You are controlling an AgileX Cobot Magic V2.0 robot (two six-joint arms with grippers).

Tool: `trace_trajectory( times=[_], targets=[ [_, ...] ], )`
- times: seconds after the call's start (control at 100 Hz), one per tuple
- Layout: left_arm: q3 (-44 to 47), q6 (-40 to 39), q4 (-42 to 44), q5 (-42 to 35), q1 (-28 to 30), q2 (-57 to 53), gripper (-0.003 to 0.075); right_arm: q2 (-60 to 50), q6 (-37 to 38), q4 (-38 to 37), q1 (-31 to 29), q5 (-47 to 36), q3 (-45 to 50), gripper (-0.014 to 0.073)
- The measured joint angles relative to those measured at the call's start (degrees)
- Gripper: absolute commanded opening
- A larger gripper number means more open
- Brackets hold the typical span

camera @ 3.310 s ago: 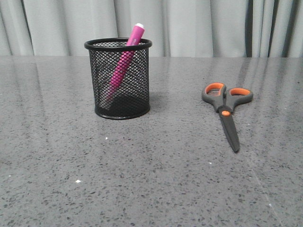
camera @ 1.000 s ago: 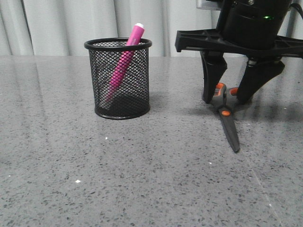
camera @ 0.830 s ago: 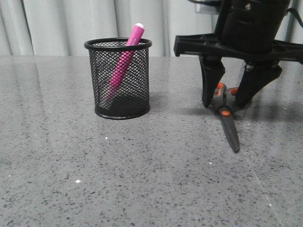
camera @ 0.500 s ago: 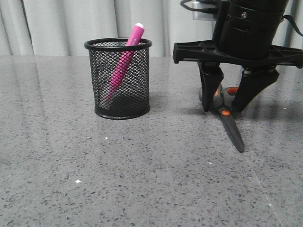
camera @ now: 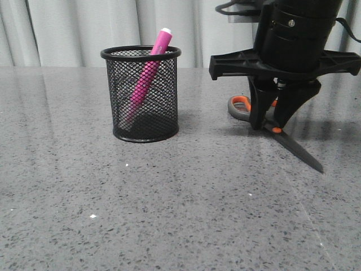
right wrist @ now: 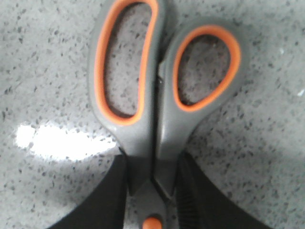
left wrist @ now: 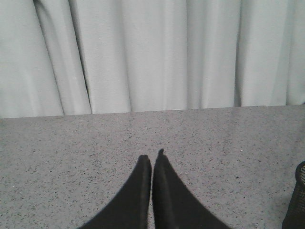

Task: Put pen and scissors into bin
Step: 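Lift the scissors and carry them over the mesh cup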

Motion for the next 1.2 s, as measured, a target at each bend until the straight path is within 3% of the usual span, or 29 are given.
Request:
trace_trajectory(
  times=[0.23,0.37,0.72,0.93,1.2],
  targets=[
    [0.0,0.0,0.0,0.0,0.0,0.0,-0.0021,-4.0,-0.2,-0.7,0.0,-3.5,1.7,-0.0076],
    [0.0,0.0,0.0,0.0,0.0,0.0,-0.0021,-11.7,-0.2,-1.1,0.0,-10.7,6.8,-0.0076],
    [0.0,0.0,0.0,-0.1,0.0,0.0,-0.0021,-28.5,-0.2,0.2,3.0,-43.5,19.0,-0.0076],
    [0.0,0.0,0.0,-0.1,0.0,0.0,-0.0021,-25.4,-0.2,-0.3,6.1,-60.6,19.3,-0.0076],
    [0.0,0.0,0.0,-0.2,0.0,0.0,-0.0021,-16.3,-0.2,-10.0,6.2,-81.1,19.3,-0.0076]
  ],
)
